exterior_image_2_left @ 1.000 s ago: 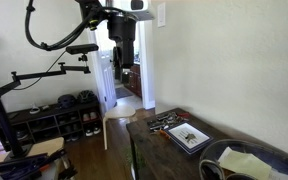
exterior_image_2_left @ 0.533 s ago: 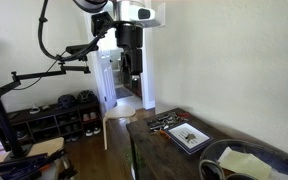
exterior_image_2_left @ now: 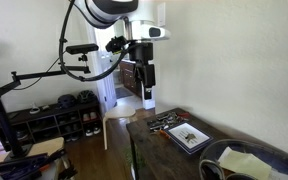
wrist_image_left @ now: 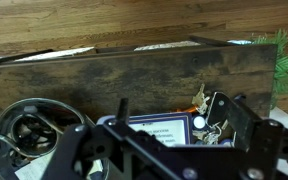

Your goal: Put the two sets of keys on top of the blue and white object.

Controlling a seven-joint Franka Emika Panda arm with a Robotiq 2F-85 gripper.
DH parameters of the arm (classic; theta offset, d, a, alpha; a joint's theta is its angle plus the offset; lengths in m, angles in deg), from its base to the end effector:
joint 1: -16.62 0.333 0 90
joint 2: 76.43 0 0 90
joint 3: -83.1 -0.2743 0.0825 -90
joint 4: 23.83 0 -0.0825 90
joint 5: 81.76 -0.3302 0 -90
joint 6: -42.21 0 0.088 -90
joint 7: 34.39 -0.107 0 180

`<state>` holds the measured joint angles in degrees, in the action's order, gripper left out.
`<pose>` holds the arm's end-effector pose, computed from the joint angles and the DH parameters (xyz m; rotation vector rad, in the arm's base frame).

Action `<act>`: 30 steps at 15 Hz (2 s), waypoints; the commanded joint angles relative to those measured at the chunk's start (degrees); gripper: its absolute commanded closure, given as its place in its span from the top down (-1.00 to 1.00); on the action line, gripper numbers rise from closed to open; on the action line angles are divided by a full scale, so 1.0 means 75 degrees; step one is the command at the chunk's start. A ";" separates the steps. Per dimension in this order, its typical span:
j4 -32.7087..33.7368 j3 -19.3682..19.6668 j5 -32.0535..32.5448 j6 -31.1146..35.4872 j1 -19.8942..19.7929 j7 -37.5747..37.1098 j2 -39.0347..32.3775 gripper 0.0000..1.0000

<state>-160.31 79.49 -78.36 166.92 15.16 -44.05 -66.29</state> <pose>0.4325 0.0141 0.3788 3.0757 -0.1504 -0.0350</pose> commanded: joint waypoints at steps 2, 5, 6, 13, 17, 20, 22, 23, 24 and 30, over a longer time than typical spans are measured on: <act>-0.0052 0.0009 0.0052 0.0470 0.0107 -0.0364 -0.0194 1.00; 0.0013 0.0079 0.0012 0.0290 0.0097 -0.0099 -0.0229 1.00; 0.0013 0.0078 0.0012 0.0294 0.0100 -0.0100 -0.0229 1.00; 0.0067 0.0056 -0.0203 0.0529 0.0197 0.0093 -0.0557 1.00; 0.0370 0.0017 -0.0123 0.0729 0.0304 0.0085 -0.1161 1.00; 0.0645 -0.0004 -0.0053 0.0997 0.0408 -0.0158 -0.1648 1.00; 0.0952 -0.0028 -0.0029 0.1198 0.0515 -0.0452 -0.2058 1.00; 0.1112 -0.0027 -0.0012 0.1311 0.0575 -0.0623 -0.2257 1.00; 0.1303 -0.0029 -0.0030 0.1397 0.0637 -0.0774 -0.2477 1.00; 0.2311 0.0116 0.0069 0.1637 0.1109 -0.1802 -0.3608 1.00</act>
<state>-146.52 79.35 -78.79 178.53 21.59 -52.96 -89.66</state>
